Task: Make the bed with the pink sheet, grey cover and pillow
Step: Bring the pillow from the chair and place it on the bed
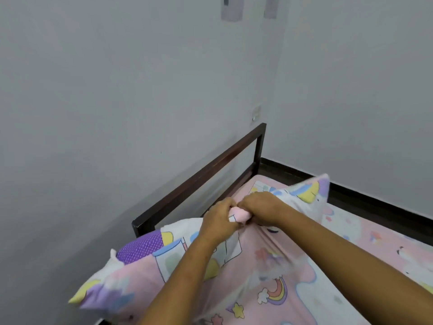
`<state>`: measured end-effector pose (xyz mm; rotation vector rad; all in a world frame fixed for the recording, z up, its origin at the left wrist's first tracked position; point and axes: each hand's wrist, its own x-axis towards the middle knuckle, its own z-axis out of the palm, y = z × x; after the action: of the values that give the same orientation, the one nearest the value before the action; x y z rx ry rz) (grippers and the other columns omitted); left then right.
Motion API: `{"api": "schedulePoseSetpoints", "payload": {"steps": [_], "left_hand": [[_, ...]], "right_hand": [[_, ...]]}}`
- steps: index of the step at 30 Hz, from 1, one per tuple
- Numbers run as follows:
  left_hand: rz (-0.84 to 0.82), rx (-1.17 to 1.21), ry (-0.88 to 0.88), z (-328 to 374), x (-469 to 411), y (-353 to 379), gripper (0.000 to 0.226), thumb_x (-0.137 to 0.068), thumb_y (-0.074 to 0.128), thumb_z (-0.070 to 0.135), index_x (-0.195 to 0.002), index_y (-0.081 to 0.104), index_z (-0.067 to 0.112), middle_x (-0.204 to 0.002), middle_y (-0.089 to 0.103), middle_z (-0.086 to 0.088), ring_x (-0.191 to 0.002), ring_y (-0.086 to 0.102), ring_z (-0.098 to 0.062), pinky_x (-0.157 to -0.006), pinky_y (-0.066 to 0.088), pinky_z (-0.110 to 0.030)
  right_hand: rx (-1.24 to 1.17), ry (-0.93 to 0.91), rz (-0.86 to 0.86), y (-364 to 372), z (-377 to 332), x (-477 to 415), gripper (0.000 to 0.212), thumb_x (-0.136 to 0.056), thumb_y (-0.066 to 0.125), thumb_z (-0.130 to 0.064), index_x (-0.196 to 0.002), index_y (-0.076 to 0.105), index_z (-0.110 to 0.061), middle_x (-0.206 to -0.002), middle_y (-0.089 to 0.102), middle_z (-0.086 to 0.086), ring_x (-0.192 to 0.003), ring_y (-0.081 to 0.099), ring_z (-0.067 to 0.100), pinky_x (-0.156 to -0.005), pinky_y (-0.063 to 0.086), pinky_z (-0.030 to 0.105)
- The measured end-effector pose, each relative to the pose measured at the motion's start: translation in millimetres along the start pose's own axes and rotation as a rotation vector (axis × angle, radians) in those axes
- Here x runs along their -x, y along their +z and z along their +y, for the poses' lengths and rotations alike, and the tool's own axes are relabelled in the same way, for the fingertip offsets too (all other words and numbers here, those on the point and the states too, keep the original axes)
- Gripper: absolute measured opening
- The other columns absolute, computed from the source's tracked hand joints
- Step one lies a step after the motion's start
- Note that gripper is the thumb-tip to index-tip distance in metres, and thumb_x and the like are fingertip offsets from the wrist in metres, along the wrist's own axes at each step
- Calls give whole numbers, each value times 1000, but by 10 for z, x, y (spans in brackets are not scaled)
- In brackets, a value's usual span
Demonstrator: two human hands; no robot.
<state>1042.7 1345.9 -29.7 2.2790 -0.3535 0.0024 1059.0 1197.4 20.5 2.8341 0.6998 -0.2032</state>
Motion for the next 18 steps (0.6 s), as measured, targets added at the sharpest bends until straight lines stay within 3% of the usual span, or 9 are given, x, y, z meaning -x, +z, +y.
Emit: {"api": "schedulePoseSetpoints", "payload": {"steps": [3,5,7,10,12,14,16,18], "left_hand": [[-95,-194,63,-276,-32,-41,54,-65,78,44,-110,52,29,-110,59,7,-99,55,-17,-84,47,-34],[-137,-398,25,-564,15,-86,81,-62,76,57,-130,41,33,-128,51,9,-117,49,-16,-98,41,-35],[-142,-566,-110,-899,145,-131,105,-57,73,69,-143,22,37,-145,35,10,-133,34,-16,-111,29,-44],[-131,-623,-353,-1297,299,-134,118,-54,67,76,-148,6,39,-152,18,6,-141,17,-22,-112,14,-58],[-106,-617,-405,-1361,246,-81,110,-59,63,78,-147,12,37,-150,24,6,-138,23,-22,-110,18,-57],[-58,-599,-389,-1347,97,-38,87,-70,58,73,-142,27,35,-141,38,7,-129,35,-19,-105,31,-50],[-13,-560,-362,-1360,-113,-7,61,-81,52,66,-130,45,31,-126,54,7,-117,47,-19,-96,41,-41],[-13,-390,-330,-1372,-304,-4,50,-86,47,63,-116,59,25,-106,65,3,-99,58,-20,-82,48,-35]], "right_hand": [[-115,34,-16,251,113,-17,25,-84,56,-16,-108,61,-21,-111,64,3,-105,58,23,-84,44,29],[-177,57,34,368,267,-49,24,-83,55,-15,-105,62,-21,-110,64,0,-105,57,21,-82,42,26],[-216,73,61,422,438,-61,24,-82,55,-12,-104,64,-18,-109,64,0,-104,56,20,-82,39,26],[-236,67,63,443,700,-105,22,-81,55,-9,-101,64,-13,-103,64,3,-100,56,21,-81,38,26],[-238,65,57,465,868,-195,22,-81,54,-8,-101,64,-13,-101,64,3,-98,56,21,-80,37,26],[-245,69,39,496,1010,-334,23,-82,54,-8,-102,64,-15,-103,65,2,-99,56,21,-81,39,27],[-251,70,14,536,1161,-485,21,-83,53,-9,-99,63,-16,-103,65,2,-100,57,22,-80,39,27],[-225,79,-13,552,1309,-618,20,-84,51,-12,-99,62,-18,-105,65,0,-102,57,22,-83,43,29]]}}
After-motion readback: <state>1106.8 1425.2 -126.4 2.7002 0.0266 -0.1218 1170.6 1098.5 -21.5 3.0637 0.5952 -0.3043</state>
